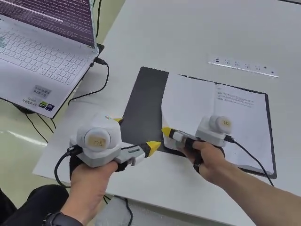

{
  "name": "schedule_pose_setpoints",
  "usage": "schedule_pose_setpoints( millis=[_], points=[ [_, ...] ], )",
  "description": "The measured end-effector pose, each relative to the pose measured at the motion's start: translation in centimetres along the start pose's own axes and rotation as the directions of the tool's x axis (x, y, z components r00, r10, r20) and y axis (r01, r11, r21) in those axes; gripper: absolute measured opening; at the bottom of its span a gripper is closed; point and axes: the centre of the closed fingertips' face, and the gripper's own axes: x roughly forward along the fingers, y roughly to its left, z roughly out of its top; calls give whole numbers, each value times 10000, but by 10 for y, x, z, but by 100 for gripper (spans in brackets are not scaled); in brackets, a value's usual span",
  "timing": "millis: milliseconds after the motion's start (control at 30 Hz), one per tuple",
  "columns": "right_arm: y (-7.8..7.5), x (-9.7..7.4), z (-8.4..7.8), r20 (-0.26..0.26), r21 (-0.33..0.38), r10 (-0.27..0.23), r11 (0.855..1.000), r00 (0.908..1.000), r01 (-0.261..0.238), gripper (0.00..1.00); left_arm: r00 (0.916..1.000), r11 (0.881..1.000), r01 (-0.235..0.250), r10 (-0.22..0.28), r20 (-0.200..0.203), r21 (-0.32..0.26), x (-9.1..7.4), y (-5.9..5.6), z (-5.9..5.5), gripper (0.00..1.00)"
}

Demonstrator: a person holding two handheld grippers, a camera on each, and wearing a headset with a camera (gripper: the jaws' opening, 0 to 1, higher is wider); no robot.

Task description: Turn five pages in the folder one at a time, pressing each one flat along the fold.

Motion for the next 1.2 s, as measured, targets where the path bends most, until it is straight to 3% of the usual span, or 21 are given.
schedule_pose_setpoints(
  millis=[133,367,600,800,967,1200],
  points=[
    [-2,3,-9,-185,22,7,10000,9998,-6,2,10000,10000,21,-20,-95,37,0,1,-3,73],
    [3,4,-6,-17,95,175,9998,9998,-175,7,9999,10000,10,-10,-168,4,2,2,-6,73],
    [17,-1,-9,-196,332,862,9958,9961,-855,20,9996,9998,179,-178,-212,31,3,-4,-7,73],
    [19,-18,-11,-244,98,1092,9940,9937,-1090,33,9986,9994,345,-344,-399,10,0,-10,-16,72],
    [14,-37,-9,12,-82,856,9963,9963,-856,38,9985,9989,399,-408,-369,-265,2,-10,-18,69],
    [6,-70,-6,463,-327,624,9976,9970,-609,38,9978,9986,465,-477,-470,-263,6,-5,-24,64]
  ],
)
